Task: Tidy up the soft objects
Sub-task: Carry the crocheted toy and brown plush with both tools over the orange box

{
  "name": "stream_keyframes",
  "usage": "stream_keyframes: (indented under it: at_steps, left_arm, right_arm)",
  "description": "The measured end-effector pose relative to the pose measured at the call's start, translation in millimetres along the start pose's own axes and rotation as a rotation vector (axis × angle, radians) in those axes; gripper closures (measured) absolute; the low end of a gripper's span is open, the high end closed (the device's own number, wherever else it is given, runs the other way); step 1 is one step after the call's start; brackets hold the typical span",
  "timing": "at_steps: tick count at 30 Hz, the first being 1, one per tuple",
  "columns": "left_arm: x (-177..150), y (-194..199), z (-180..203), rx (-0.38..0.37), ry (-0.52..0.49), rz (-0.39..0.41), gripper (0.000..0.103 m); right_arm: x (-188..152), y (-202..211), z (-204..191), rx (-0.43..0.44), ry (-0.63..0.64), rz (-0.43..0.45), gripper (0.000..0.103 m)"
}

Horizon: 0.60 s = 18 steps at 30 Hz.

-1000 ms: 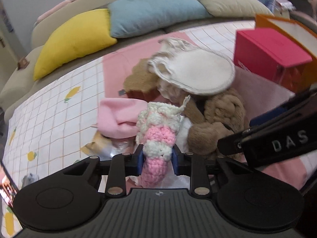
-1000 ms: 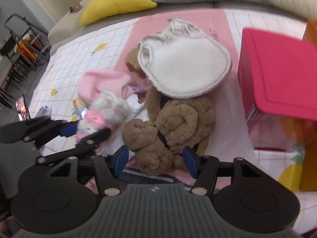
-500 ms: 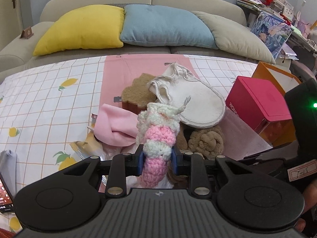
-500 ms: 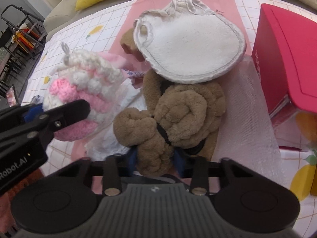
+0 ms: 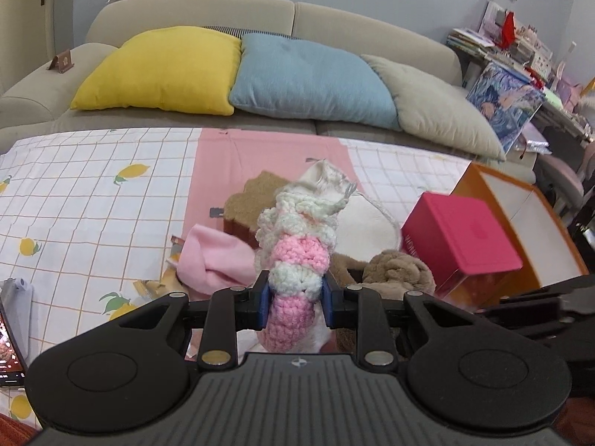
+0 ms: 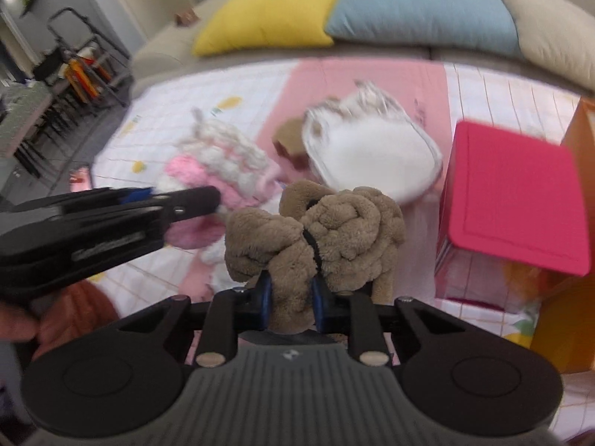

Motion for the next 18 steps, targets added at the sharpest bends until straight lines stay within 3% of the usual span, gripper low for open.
stream_keyframes:
  at_steps: [3, 8, 14, 18]
  left_arm:
    - [7.3, 8.7, 7.4, -0.018, 0.003, 0.018, 0.073]
    - [29.1, 17.6, 31.7, -0.049, -0.024, 0.029, 0.073]
    - [54.3, 15.1, 83.3, -0.128, -0.105, 0.021, 0.073]
    - [68.9, 6.7, 123.7, -0.210, -0.145, 0.004, 0.073]
  right_arm:
    - [0.2, 25.9, -2.0, 0.040, 0.025, 0.064, 0.083]
    - [0.8, 72.8, 20.6, 0.002, 0.024, 0.163, 0.083]
    - [1.3, 129.1, 64.5, -0.108, 0.010, 0.261, 0.083]
    - [-1.1, 155.4, 104.1, -0.229, -0.009, 0.287, 0.083]
Point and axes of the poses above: each gripper's, at about its wrist camera, not at the fingertips, and y roughly against the way its jaws point, z to its right, x to its top, the point moved 7 cm from there along -y, roughly the way its jaws point, and after that the axes turned 8 degrees about -z, right-handed, at the moved point
